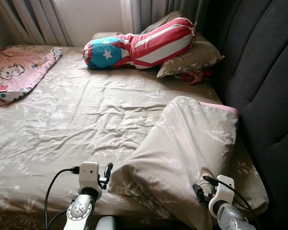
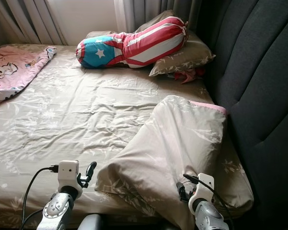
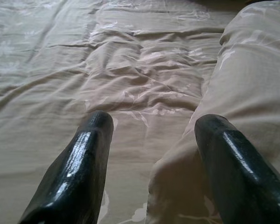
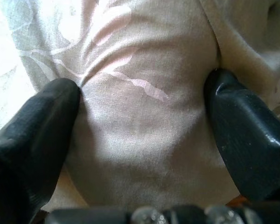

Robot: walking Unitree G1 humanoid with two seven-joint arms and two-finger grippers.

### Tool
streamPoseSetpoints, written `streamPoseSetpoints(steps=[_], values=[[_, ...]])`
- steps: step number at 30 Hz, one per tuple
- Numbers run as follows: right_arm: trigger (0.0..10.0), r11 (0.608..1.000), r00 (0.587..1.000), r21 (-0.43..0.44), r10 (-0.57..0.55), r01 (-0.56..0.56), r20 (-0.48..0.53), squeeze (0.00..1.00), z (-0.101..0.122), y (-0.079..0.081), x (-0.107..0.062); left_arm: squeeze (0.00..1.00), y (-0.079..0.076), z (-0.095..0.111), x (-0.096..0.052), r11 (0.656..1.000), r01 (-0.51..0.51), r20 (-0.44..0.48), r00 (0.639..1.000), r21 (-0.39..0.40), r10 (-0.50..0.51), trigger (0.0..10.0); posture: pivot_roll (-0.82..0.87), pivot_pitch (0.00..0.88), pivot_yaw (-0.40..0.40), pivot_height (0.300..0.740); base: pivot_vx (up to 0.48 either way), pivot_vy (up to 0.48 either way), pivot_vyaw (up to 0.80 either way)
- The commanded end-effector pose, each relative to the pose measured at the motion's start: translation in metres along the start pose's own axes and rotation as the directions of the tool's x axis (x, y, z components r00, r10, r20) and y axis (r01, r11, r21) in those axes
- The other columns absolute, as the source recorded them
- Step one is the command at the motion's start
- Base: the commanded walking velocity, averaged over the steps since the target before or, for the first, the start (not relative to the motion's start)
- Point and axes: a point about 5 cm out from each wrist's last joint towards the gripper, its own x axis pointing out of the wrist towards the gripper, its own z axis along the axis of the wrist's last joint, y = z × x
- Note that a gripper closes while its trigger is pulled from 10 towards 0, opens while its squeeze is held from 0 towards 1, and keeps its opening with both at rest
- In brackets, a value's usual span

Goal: Clean up the room

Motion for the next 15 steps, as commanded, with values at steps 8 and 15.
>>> streamPoseSetpoints(steps=[8, 15], values=[[10.0, 1.000, 0.984, 0.005, -0.023, 0.024, -0.175, 0.00, -0.034, 0.008, 0.000, 0.00, 0.006, -0.002, -0.014, 0.998, 0.032, -0.011, 0.999, 0.053, -0.031, 10.0, 0.05, 0.154, 0.005, 0.645, 0.000, 0.000, 0.00], [10.0, 0.999, 0.984, 0.031, -0.007, 0.013, -0.180, 0.00, -0.036, 0.022, 0.002, 0.00, 0.008, 0.004, -0.020, 0.997, 0.044, -0.003, 0.999, 0.070, -0.043, 10.0, 0.08, 0.194, 0.016, 0.645, 0.000, 0.000, 0.00]])
